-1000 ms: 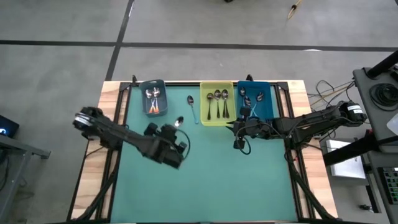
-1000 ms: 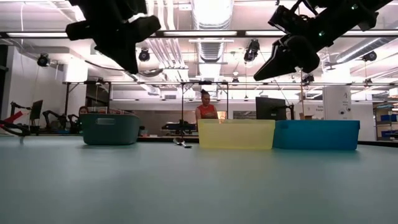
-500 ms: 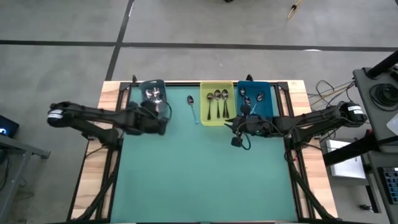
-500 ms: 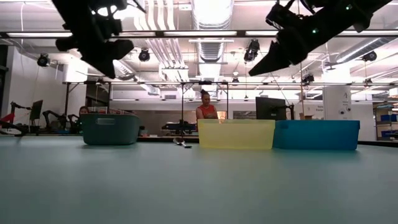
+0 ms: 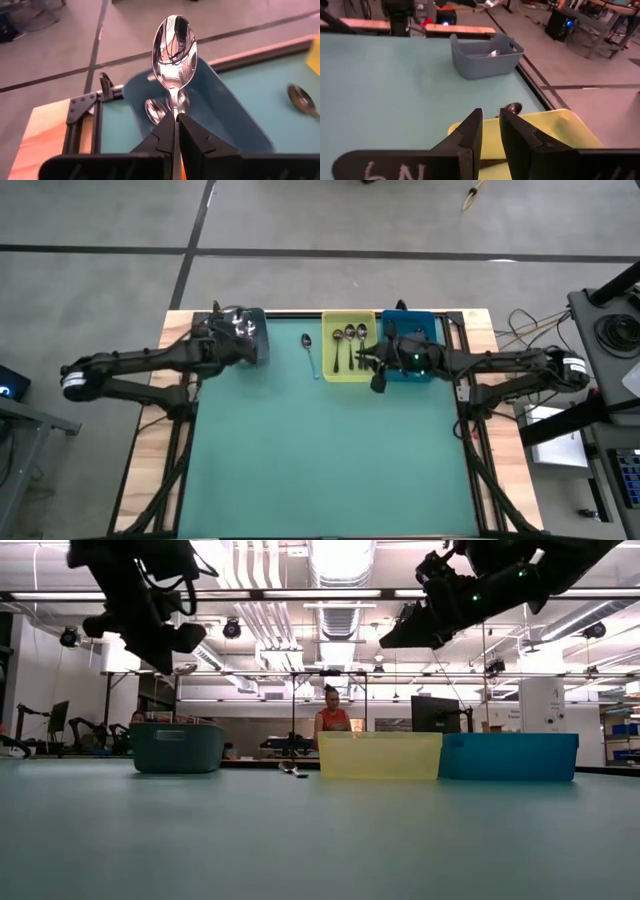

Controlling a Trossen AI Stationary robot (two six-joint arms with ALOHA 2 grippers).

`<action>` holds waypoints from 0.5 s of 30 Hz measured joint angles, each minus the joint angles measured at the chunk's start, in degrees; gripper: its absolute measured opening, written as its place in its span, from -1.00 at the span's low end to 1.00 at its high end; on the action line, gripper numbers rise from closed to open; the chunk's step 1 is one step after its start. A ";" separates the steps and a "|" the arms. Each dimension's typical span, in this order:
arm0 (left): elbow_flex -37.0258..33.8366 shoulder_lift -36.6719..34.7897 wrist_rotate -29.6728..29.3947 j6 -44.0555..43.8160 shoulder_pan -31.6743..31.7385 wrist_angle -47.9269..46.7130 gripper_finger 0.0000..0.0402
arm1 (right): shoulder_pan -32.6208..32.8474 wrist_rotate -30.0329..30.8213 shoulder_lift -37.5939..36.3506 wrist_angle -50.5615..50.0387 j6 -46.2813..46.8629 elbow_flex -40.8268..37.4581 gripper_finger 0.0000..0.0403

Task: Sort silverware by color (type)
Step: Put the orange spoon into the green bin

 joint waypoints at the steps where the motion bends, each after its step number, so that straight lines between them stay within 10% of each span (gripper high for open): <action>1: 0.00 0.23 0.20 1.37 1.50 1.55 -1.00 | -1.09 -1.02 0.02 0.37 -0.04 0.00 -0.71; 15: -0.13 8.31 14.01 11.42 21.68 22.23 -1.00 | -10.92 -4.44 0.06 0.34 -1.30 -2.08 -0.71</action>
